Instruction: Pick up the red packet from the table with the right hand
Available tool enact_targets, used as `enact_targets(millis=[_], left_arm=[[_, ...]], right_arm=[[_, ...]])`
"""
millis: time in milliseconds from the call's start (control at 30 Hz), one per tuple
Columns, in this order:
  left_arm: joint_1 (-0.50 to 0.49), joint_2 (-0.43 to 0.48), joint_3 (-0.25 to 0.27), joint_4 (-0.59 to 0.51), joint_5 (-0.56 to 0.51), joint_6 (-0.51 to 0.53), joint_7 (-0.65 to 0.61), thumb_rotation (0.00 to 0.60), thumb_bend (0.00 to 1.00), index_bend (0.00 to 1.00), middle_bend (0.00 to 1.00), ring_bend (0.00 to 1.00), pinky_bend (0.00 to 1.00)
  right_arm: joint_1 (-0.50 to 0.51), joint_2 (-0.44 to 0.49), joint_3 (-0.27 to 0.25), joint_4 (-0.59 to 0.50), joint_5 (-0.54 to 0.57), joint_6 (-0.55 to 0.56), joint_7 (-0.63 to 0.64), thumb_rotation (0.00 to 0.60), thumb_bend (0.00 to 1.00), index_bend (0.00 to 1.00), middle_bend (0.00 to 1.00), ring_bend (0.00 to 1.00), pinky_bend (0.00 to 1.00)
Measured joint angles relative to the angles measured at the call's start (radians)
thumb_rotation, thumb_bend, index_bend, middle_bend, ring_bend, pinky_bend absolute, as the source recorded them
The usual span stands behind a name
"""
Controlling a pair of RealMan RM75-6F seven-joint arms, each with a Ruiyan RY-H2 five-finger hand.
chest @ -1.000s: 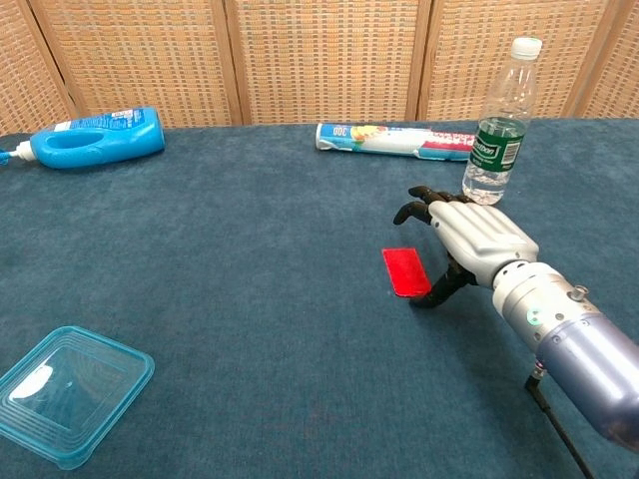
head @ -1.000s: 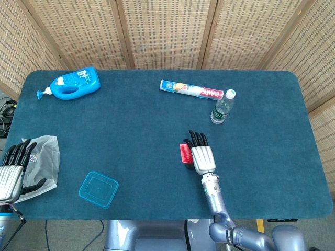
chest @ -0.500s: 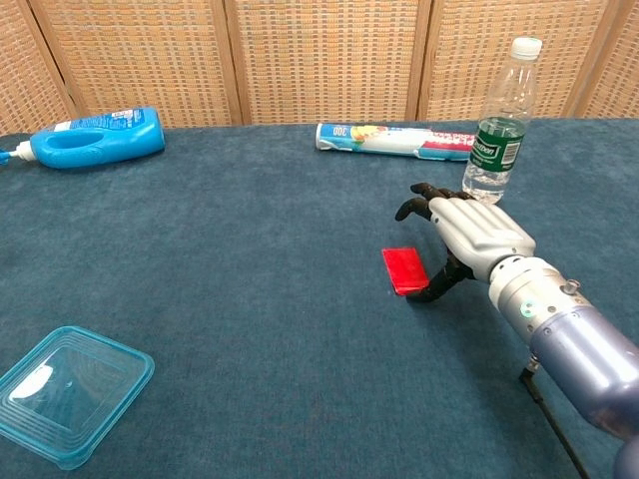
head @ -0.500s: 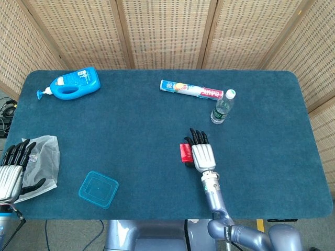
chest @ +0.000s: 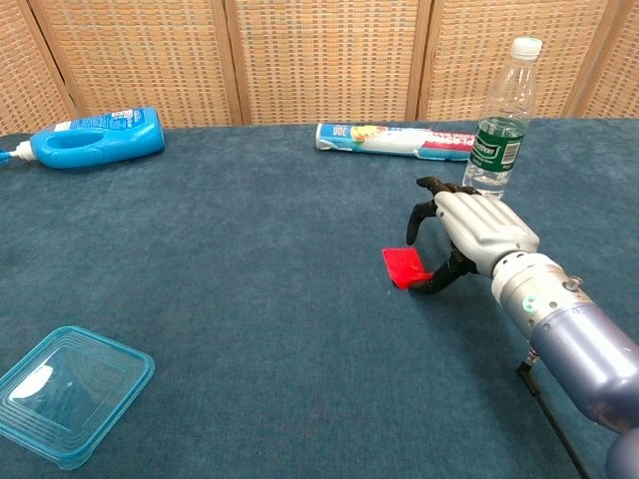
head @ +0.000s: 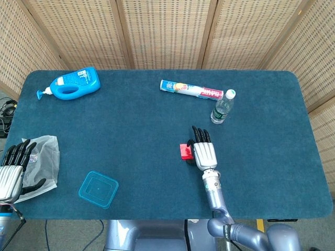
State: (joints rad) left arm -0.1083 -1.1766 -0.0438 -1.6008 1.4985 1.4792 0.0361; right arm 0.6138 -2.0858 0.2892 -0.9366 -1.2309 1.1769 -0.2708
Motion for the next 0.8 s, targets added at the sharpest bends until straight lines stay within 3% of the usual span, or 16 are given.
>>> enact_targets(millis=[467, 800], left_arm=[[-0.001, 0.001, 0.0, 0.0, 0.0, -0.002, -0.002, 0.6, 0.19, 0.0, 0.0, 0.0, 0.0], [-0.001, 0.001, 0.001, -0.001, 0.002, -0.002, -0.002, 0.6, 0.19, 0.0, 0.0, 0.0, 0.0]], right_arm=[[-0.002, 0.0, -0.004, 0.01, 0.008, -0.022, 0.001, 0.6, 0.46, 0.55, 0.02, 0.0, 0.0], [-0.005, 0.007, -0.011, 0.002, 0.013, -0.038, -0.009, 0.6, 0.5, 0.56, 0.02, 0.0, 0.0]])
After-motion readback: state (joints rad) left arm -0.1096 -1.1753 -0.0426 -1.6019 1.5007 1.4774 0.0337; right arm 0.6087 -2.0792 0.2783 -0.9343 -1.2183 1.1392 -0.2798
